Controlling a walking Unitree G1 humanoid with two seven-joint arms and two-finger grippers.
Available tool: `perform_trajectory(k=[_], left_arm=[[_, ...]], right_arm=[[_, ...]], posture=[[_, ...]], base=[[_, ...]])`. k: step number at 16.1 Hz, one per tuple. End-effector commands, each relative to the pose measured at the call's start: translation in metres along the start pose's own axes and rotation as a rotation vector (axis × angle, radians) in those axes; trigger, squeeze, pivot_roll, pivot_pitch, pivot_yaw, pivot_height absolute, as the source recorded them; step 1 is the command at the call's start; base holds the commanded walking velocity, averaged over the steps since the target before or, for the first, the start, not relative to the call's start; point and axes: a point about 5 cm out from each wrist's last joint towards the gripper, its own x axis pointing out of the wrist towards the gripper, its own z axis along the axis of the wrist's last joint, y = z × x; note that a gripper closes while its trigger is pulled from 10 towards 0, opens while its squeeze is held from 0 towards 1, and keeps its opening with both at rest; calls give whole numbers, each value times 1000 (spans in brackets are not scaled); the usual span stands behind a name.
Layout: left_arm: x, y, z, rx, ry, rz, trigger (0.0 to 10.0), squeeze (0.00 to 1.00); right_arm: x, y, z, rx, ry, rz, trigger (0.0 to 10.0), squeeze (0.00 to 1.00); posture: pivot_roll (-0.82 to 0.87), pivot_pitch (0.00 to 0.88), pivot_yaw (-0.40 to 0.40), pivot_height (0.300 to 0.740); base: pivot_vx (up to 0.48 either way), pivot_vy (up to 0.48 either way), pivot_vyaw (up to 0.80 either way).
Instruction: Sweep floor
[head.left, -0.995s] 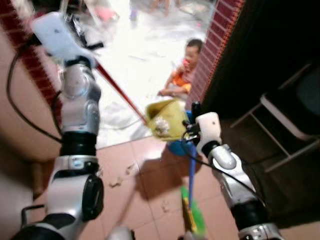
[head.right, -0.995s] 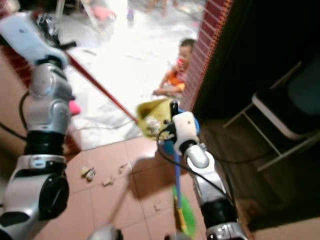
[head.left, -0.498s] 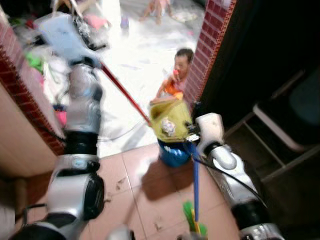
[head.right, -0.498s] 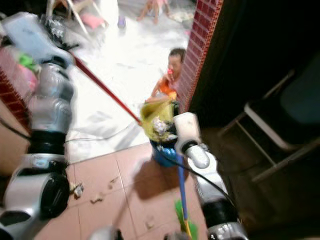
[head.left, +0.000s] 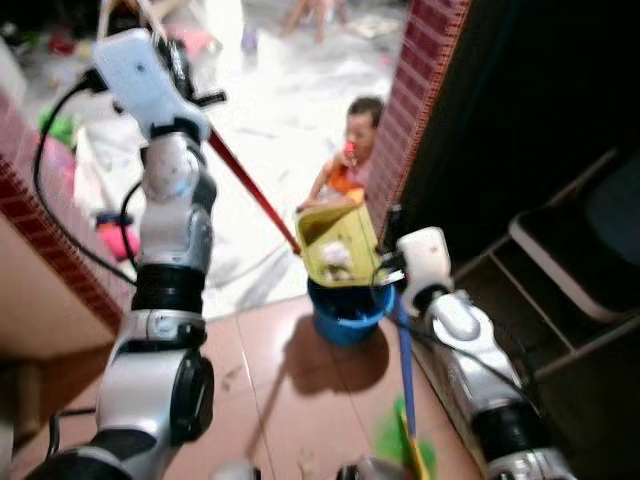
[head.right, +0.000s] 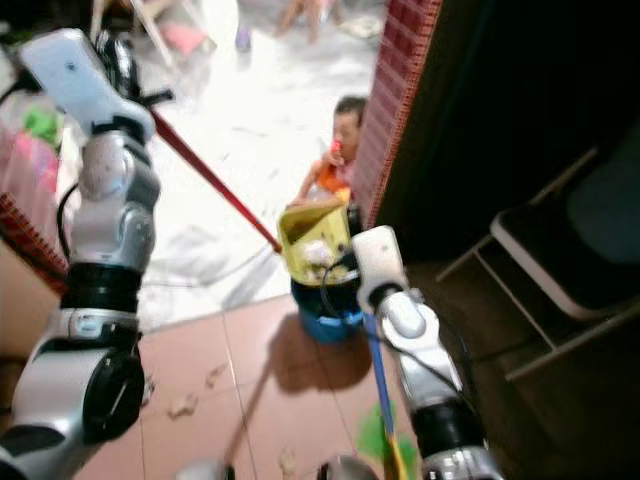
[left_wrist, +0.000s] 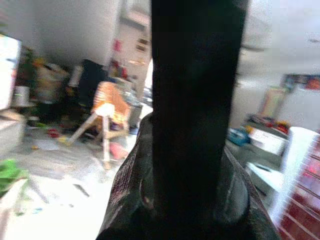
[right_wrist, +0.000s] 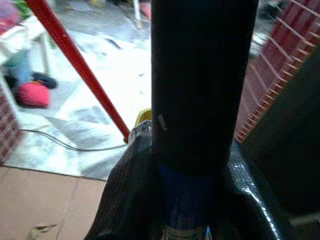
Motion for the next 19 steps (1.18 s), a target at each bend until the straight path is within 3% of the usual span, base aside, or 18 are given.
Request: perform_trajectory(k=[1,5,7,10,16,19], left_arm=[[7,-10,27,42,-151,-42,10000,0],[4,-16,16,113,-174,-72,10000,0],[4,-19,13,111,-169,-82,10000,0],[6,-30,7,121,-169,-107,10000,0],[11,-43,4,118,-159,-159,10000,0],[-3,-79,-3,80,-161,-312,10000,0]], right_arm=[[0,-1,11,-6,-50,-3,10000,0],[-6,-4,14,-15,-70,-17,10000,0],[-11,-4,17,-31,-84,-24,10000,0],[-34,-14,10,-43,-68,-91,10000,0],[-50,-12,4,-16,-53,-144,10000,0],[-57,-9,7,5,-76,-187,10000,0]], posture=[[-60,0,-6,740],[-92,0,5,740],[-110,0,14,740],[-161,0,60,740],[-197,21,120,740],[-210,39,155,740]], base=[[0,0,0],[0,0,0],[0,0,0],[0,0,0],[0,0,0],[0,0,0]])
